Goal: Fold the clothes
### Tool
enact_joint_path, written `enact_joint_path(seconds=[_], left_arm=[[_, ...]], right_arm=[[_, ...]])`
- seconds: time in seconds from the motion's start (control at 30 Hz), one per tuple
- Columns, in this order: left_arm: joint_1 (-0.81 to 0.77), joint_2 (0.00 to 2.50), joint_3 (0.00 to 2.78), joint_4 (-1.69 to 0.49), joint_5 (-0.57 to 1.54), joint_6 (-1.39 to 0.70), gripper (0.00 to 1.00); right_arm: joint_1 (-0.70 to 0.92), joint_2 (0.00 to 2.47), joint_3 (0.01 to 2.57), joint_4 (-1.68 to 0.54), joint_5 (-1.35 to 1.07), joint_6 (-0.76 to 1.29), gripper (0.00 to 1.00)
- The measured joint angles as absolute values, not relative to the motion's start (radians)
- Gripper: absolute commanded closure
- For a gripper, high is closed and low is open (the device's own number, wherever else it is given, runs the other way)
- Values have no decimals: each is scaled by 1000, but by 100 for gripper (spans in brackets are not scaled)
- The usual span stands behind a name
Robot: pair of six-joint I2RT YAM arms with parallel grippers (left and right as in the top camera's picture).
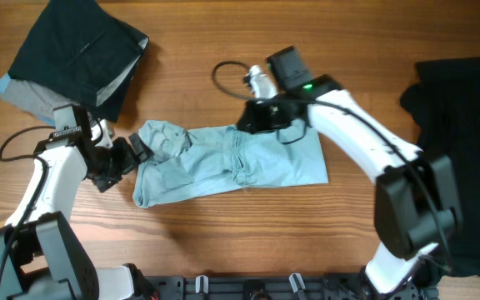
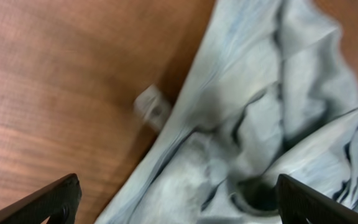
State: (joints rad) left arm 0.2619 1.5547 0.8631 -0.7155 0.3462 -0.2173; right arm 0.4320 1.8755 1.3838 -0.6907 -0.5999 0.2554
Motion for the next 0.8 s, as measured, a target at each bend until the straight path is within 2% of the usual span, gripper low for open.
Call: enact_joint_path(seconds=[0.33, 0.63, 0.67, 0.73, 0.8], left_arm=[[150, 1672, 873, -614, 369, -162, 5], [61, 1729, 904, -590, 452, -109, 28], [43, 1734, 904, -588, 467, -101, 32], [17, 1740, 903, -586, 486, -89, 57], [-7, 1748, 897, -586, 490, -79, 89]], right_arm=[[302, 1765, 1384, -913, -575, 205, 94], [298, 1752, 1384, -997, -494, 166, 95], [298, 1752, 1384, -1002, -488, 162, 96], [298, 1752, 1384, -1007, -484, 155, 96], [298, 1752, 1384, -1010, -477, 154, 96]])
